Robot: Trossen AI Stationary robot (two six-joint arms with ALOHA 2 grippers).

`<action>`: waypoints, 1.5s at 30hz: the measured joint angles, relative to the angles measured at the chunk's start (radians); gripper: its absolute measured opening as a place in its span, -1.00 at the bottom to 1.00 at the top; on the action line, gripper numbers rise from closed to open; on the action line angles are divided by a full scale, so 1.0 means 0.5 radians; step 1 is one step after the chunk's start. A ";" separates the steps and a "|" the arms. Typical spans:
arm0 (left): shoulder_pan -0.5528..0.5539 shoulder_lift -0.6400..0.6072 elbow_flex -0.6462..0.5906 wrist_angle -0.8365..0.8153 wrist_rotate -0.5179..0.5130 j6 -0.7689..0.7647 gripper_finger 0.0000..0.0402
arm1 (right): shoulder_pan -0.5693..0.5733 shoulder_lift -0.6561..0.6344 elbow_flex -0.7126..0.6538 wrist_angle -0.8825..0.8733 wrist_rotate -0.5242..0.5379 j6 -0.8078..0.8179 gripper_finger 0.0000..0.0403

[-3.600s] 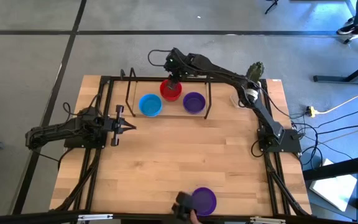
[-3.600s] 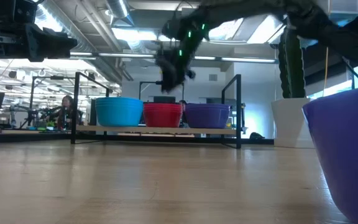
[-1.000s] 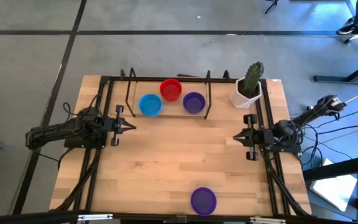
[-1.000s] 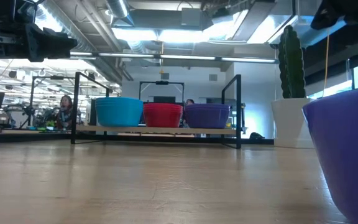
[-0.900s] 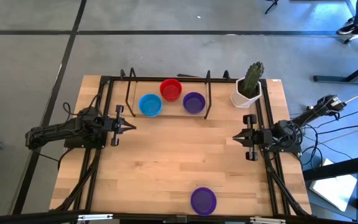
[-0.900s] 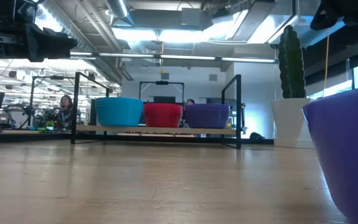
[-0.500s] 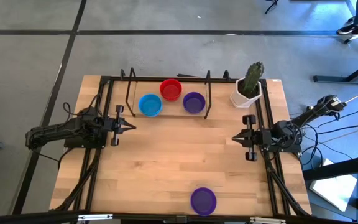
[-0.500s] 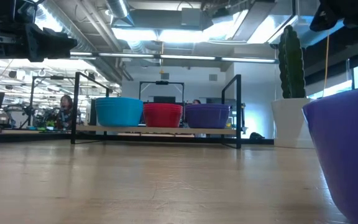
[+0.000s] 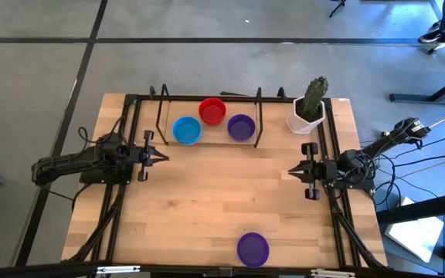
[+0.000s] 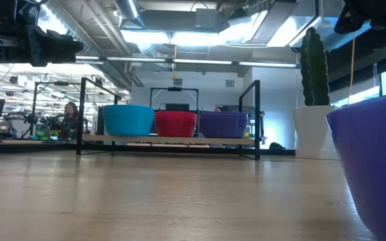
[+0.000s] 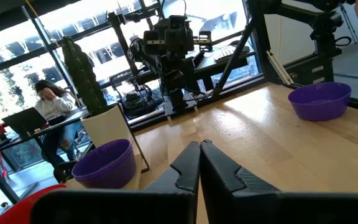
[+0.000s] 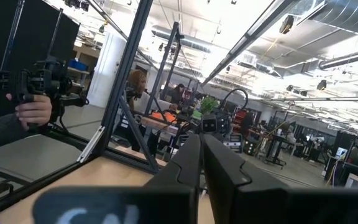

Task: Pick & Place Mini bowls
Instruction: Stack the purple bowl on top of the purple bowl on the shelf

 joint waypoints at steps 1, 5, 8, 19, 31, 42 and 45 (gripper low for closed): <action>-0.001 0.000 0.000 0.000 0.000 0.000 -0.97 | 0.000 0.000 0.000 -0.001 0.000 0.000 -0.90; 0.000 0.000 -0.001 0.000 0.000 0.000 -0.98 | 0.000 0.000 0.000 -0.001 0.000 0.000 -0.90; -0.001 0.000 0.000 0.000 0.000 -0.001 -0.97 | 0.000 0.000 0.000 -0.001 0.000 0.000 -0.90; 0.000 0.000 0.000 0.000 0.000 0.000 -0.99 | 0.000 0.000 0.000 -0.001 0.000 0.000 -0.90; -0.001 0.000 0.000 0.000 0.000 -0.001 -0.98 | 0.000 0.000 0.001 -0.001 0.000 0.000 -0.90; 0.000 0.000 0.000 0.000 0.000 0.000 -0.96 | -0.001 0.054 0.114 -0.114 -0.028 0.332 -0.96; 0.000 0.000 0.000 0.001 0.000 0.000 -0.97 | -0.002 0.195 0.281 -0.374 -0.090 0.385 -0.97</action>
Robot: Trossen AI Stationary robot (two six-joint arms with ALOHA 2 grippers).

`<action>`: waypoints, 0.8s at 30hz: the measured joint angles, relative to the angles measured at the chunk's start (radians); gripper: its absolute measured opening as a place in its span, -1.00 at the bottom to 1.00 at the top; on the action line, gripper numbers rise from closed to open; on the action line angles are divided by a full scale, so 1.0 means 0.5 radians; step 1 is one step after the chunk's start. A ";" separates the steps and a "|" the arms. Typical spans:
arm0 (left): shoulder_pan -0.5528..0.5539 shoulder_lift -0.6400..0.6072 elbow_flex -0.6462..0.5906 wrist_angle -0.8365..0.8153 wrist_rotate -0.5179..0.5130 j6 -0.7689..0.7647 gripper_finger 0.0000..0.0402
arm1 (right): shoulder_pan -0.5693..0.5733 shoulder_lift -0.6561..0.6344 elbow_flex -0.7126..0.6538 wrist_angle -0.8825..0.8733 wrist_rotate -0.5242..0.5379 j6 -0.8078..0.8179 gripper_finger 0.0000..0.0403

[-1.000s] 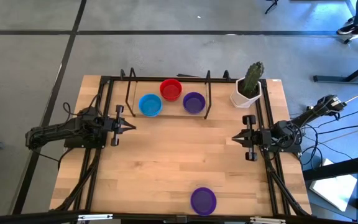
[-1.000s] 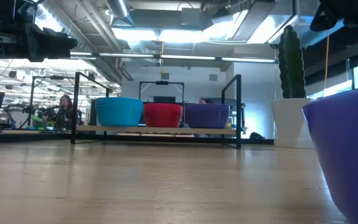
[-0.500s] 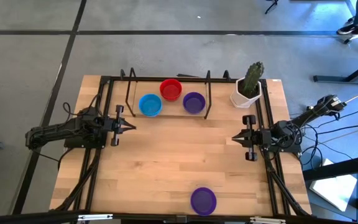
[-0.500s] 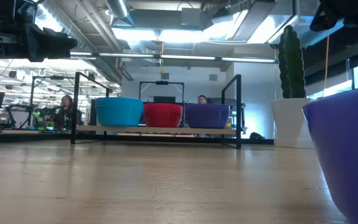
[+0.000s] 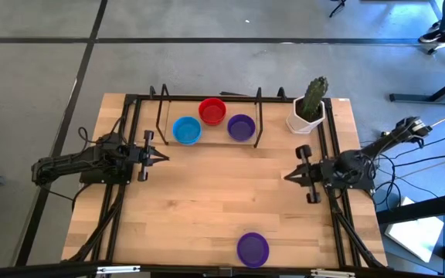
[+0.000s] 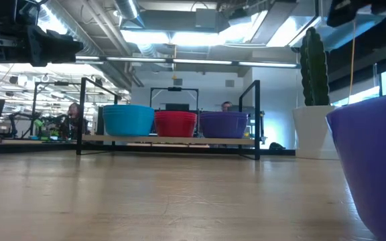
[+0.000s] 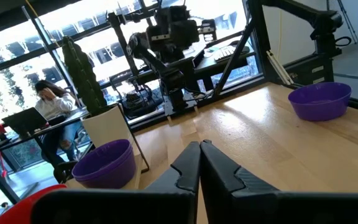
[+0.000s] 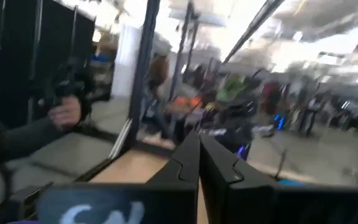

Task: Pick & Place Mini bowls
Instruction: Stack the purple bowl on top of the purple bowl on the shelf

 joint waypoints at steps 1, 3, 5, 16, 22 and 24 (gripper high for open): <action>0.000 0.000 0.000 0.000 0.000 0.000 -0.98 | 0.000 0.068 0.067 -0.061 0.014 0.051 -0.97; 0.000 0.000 -0.001 0.000 0.000 0.000 -0.99 | 0.001 0.236 0.199 -0.192 0.061 0.155 -0.96; 0.000 -0.001 0.000 0.000 0.000 0.000 -0.99 | 0.001 0.431 0.349 -0.306 0.084 0.220 -0.96; 0.000 0.000 0.000 -0.020 -0.001 0.000 -0.96 | 0.008 1.372 1.416 -1.382 0.008 0.406 -0.72; 0.000 0.000 0.000 -0.033 -0.006 0.000 -0.98 | 0.052 1.781 2.020 -2.162 -0.304 0.682 -0.31; 0.000 0.000 0.000 -0.029 -0.006 0.000 -0.98 | 0.078 1.906 2.163 -2.342 -0.373 0.721 -0.18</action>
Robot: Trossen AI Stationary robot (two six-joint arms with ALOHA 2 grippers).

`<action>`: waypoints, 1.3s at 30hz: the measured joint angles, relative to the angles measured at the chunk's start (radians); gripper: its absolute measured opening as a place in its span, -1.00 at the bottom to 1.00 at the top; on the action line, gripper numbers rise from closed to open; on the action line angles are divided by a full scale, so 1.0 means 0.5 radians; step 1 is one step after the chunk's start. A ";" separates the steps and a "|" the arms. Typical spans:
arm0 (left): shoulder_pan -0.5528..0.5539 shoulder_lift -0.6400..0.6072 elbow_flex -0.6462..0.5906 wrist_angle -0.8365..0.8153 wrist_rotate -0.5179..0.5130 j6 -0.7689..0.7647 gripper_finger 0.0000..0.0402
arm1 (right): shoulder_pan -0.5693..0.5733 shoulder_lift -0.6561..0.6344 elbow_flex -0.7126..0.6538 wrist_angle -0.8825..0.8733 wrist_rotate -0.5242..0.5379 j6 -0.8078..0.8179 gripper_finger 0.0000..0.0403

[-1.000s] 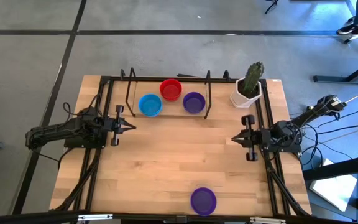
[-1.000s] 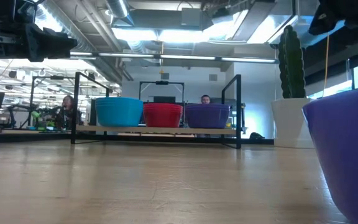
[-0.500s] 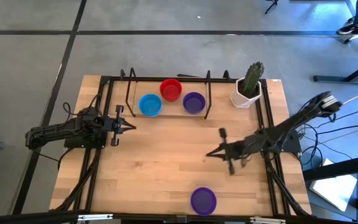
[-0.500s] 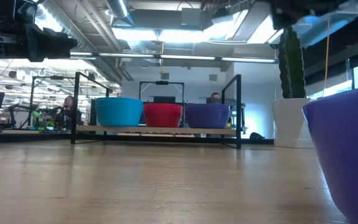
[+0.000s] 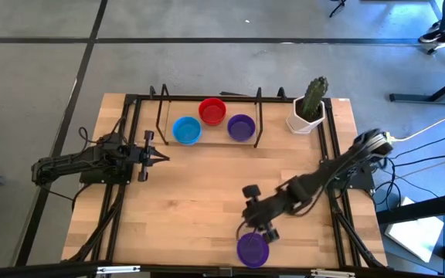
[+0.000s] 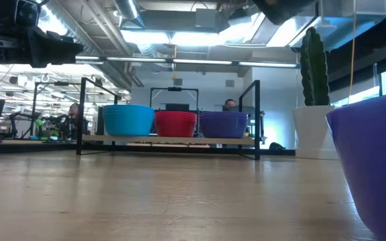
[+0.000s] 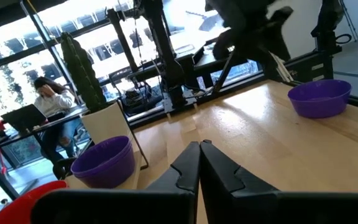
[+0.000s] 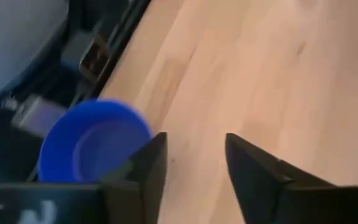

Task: Pick & Place Mini bowls
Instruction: Stack the purple bowl on top of the purple bowl on the shelf

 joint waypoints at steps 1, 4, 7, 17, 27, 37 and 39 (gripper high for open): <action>0.000 0.000 -0.001 -0.001 0.000 0.000 -0.97 | 0.019 0.056 0.058 -0.079 -0.009 0.019 -0.13; 0.000 0.000 0.000 0.000 0.000 0.000 -0.96 | 0.076 0.209 0.188 -0.224 -0.017 0.058 0.01; 0.001 0.000 -0.001 -0.002 -0.001 0.000 -0.97 | 0.122 0.325 0.238 -0.284 -0.016 0.115 0.10; 0.000 0.000 0.000 -0.005 -0.001 0.000 -0.97 | 0.161 0.481 0.245 -0.270 0.006 0.206 0.15; 0.000 0.000 0.000 -0.012 -0.001 0.000 -0.99 | 0.161 0.614 0.245 -0.264 -0.014 0.244 0.15; 0.000 0.000 -0.001 -0.014 -0.001 -0.001 -0.97 | 0.161 0.744 0.242 -0.262 -0.014 0.234 0.15; 0.000 0.000 0.000 -0.014 -0.001 0.000 -0.98 | 0.160 0.746 0.242 -0.269 -0.014 0.227 0.15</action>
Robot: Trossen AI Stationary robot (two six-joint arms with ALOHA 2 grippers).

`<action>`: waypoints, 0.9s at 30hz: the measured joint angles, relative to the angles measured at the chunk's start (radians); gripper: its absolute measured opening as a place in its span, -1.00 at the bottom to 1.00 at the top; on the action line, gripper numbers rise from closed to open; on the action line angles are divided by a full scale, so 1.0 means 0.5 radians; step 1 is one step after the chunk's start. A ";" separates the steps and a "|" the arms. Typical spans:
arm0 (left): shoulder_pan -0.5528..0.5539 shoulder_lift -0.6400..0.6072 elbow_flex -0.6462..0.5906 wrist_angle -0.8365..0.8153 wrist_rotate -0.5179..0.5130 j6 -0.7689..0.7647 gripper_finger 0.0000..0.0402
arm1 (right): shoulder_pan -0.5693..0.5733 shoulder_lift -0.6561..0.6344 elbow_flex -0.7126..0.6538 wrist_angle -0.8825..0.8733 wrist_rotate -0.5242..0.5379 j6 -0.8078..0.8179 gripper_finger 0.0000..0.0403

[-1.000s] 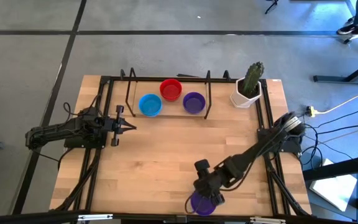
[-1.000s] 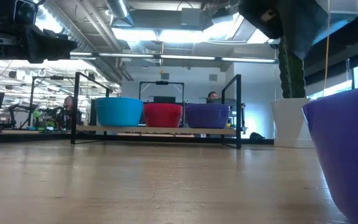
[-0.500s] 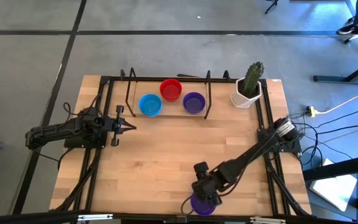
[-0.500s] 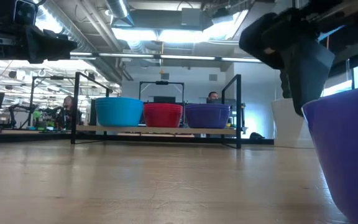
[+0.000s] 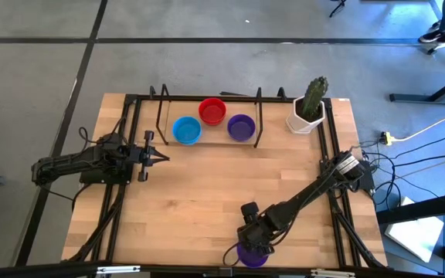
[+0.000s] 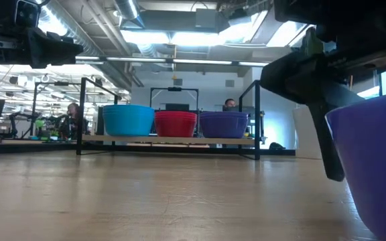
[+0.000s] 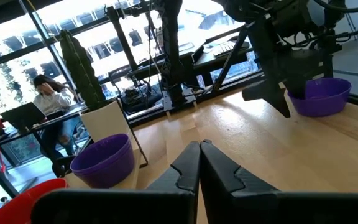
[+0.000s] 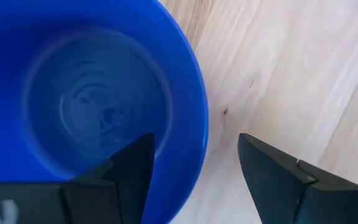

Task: Pick & Place Mini bowls
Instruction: Stack the purple bowl on top of the purple bowl on the shelf

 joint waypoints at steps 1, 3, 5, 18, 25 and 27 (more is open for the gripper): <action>0.001 0.000 0.000 0.000 0.000 0.000 -0.98 | 0.000 0.000 0.000 0.001 0.003 0.000 0.15; 0.000 0.001 0.000 0.000 0.000 0.000 -0.99 | 0.001 -0.001 0.000 0.002 0.004 0.000 0.11; 0.000 0.000 0.000 -0.001 0.000 0.000 -0.99 | 0.000 -0.003 0.000 0.002 0.004 -0.008 0.01; 0.000 0.000 -0.001 -0.001 -0.001 0.000 -0.99 | -0.053 -0.013 0.029 0.000 -0.002 -0.042 -0.89; 0.000 0.001 -0.001 -0.002 -0.001 -0.001 -0.95 | -0.055 -0.139 0.173 0.012 0.033 -0.137 -0.96; 0.001 0.001 0.000 -0.002 -0.001 -0.001 -0.95 | -0.055 -0.252 0.184 0.035 0.079 -0.137 -0.95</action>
